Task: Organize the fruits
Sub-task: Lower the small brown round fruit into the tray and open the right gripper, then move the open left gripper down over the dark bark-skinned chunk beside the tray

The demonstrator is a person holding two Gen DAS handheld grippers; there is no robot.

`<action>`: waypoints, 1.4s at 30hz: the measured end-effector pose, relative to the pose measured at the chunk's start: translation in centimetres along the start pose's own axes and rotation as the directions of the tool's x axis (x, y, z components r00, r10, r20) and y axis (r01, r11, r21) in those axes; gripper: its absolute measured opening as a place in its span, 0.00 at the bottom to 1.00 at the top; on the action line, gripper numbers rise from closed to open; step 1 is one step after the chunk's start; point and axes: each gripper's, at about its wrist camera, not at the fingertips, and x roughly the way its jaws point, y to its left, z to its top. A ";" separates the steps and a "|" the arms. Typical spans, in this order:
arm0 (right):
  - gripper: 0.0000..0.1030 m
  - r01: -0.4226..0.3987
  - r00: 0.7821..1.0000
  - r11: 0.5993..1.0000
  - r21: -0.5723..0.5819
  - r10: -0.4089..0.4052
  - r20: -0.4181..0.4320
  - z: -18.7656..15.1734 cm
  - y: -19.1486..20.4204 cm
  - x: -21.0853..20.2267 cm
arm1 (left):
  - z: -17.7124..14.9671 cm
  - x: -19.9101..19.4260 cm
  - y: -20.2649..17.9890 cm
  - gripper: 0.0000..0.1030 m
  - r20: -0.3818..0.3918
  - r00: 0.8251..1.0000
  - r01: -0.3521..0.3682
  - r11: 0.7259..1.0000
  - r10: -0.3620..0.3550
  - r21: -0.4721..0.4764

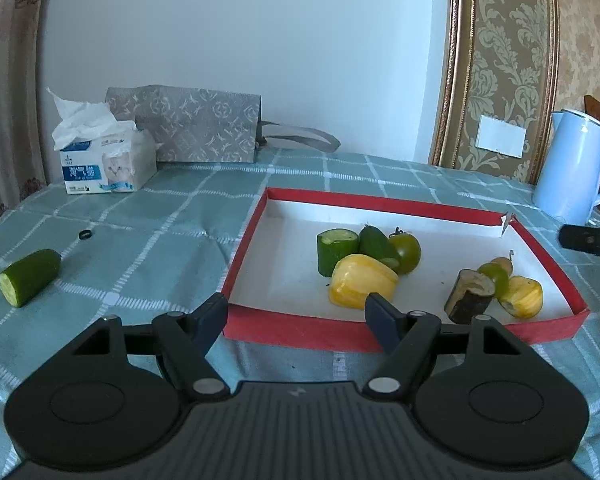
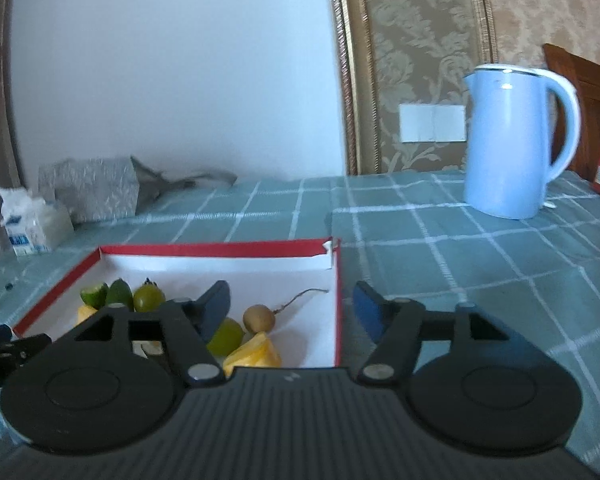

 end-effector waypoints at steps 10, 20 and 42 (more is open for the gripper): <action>0.73 0.037 0.997 0.999 -0.031 -0.035 0.070 -2.6 -0.4 -4.4 | -0.4 -0.5 0.0 0.73 0.004 1.000 -0.003 1.000 0.003 0.002; 0.78 0.037 0.998 0.998 -0.046 -0.035 0.049 -4.0 -0.2 -5.2 | -0.6 -0.7 -0.1 0.73 0.001 1.000 -0.008 1.000 0.008 0.007; 0.89 0.041 0.998 0.997 -0.067 -0.038 0.047 -4.1 0.2 -5.1 | -0.7 -0.2 -0.4 0.73 -0.017 1.000 -0.012 1.000 0.012 0.026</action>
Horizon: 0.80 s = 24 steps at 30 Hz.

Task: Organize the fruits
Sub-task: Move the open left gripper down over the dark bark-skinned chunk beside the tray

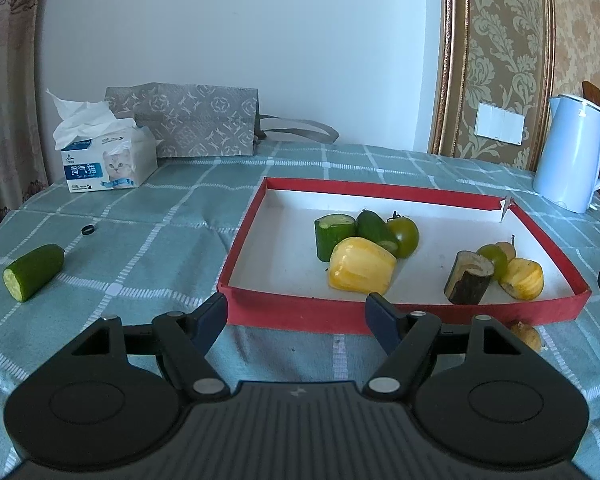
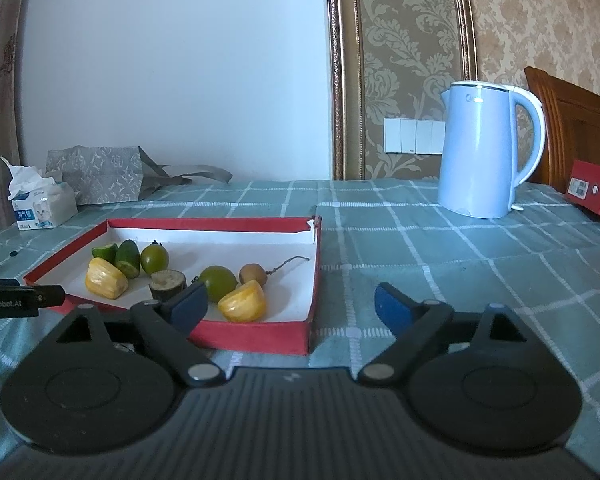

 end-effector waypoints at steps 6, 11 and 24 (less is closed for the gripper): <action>0.90 0.006 1.000 1.000 -0.014 -0.006 -0.008 0.0 0.2 0.2 | 0.0 -0.2 0.1 0.73 0.004 1.000 0.013 1.000 -0.013 -0.008; 0.90 0.011 1.000 1.000 -0.013 -0.011 -0.011 -0.1 0.2 0.5 | -0.4 -1.4 0.5 0.73 0.012 0.998 0.063 0.997 -0.062 -0.041; 0.91 0.035 0.999 0.999 0.039 -0.034 -0.036 -0.1 -0.7 0.9 | -1.7 -3.0 -5.0 0.77 -0.027 0.972 0.236 0.971 -0.235 0.040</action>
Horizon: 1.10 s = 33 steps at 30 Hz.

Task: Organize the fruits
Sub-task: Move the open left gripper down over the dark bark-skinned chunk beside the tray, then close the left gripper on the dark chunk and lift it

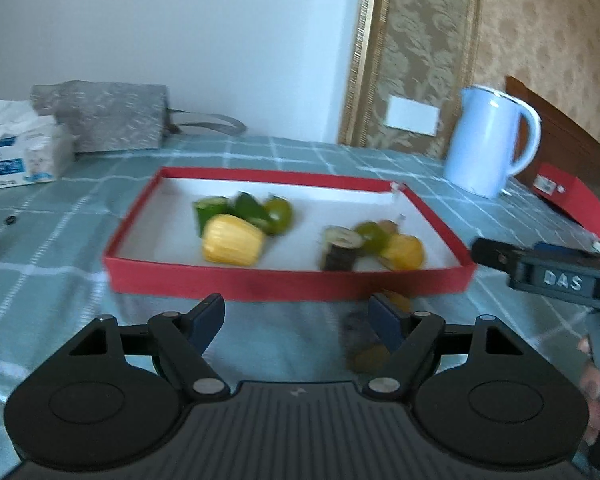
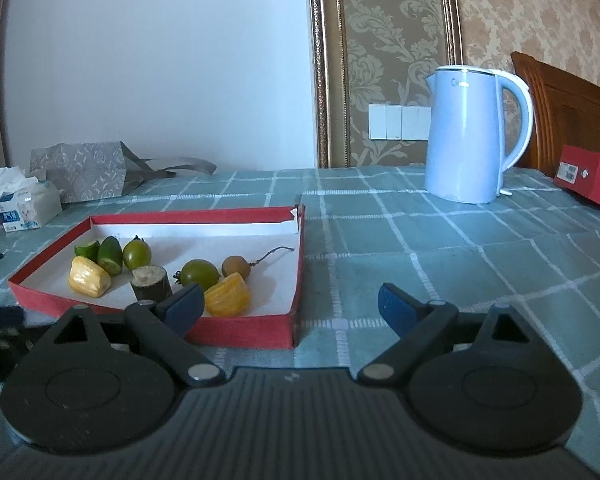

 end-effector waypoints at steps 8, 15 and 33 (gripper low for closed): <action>0.91 -0.003 1.000 1.000 -0.002 0.003 0.009 0.1 0.1 -0.3 | 0.0 0.7 -1.4 0.77 -0.015 1.000 0.004 1.000 -0.004 0.025; 0.91 -0.005 1.000 1.000 0.001 0.005 0.009 0.1 0.1 -0.3 | 0.0 1.7 -2.2 0.77 -0.054 0.998 0.027 0.999 -0.025 0.035; 0.94 -0.010 1.000 1.000 0.004 0.010 0.009 0.3 0.3 -0.5 | -0.4 3.3 -3.0 0.60 -0.118 0.993 0.032 0.998 -0.025 0.062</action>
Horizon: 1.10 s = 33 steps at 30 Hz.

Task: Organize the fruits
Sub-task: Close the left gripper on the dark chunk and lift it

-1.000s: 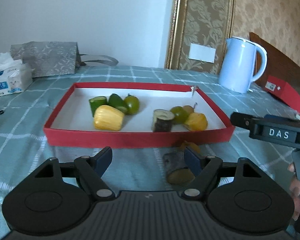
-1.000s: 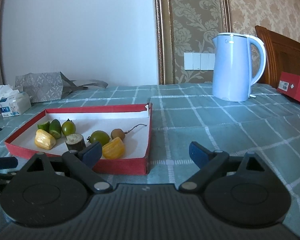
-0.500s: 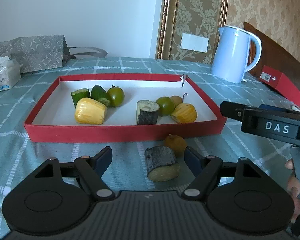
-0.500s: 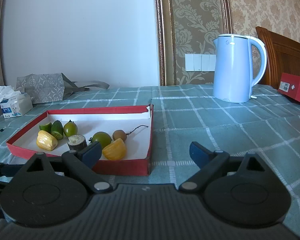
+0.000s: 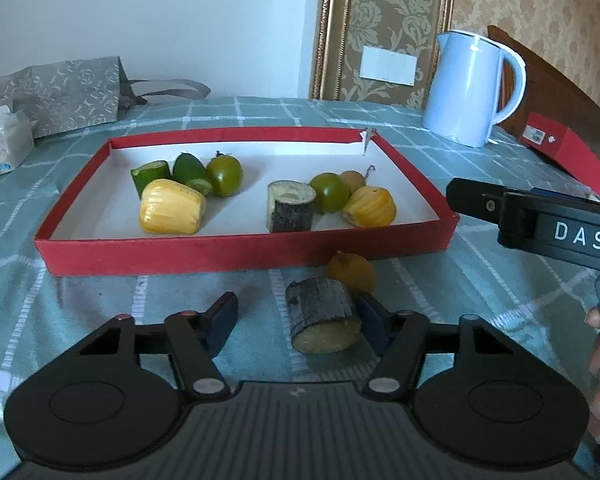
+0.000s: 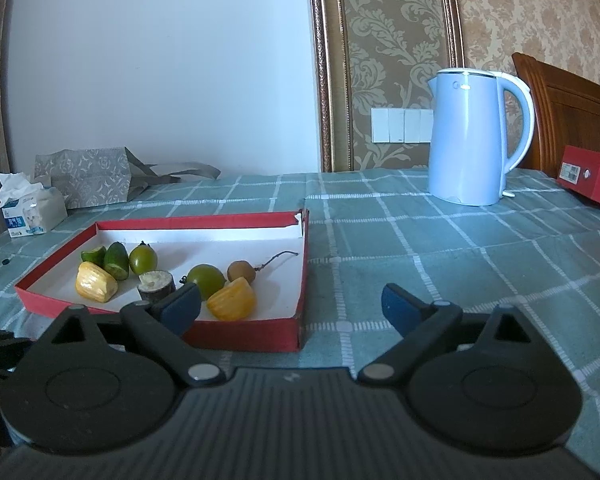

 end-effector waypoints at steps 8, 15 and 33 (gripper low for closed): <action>0.94 0.002 1.000 1.000 0.001 -0.002 0.001 0.0 -0.1 0.0 | -0.2 0.1 -0.8 0.33 0.004 1.000 0.006 0.999 -0.006 0.054; 0.94 0.008 1.000 1.000 -0.002 -0.008 0.001 0.0 -0.1 0.2 | -0.2 -0.7 -0.2 0.33 0.049 0.998 -0.033 0.998 0.031 0.047; 0.87 -0.144 0.989 0.980 -0.140 0.139 -0.041 -1.0 2.9 -0.4 | -0.1 -2.7 6.9 0.33 0.102 0.979 -0.168 0.981 0.178 -0.091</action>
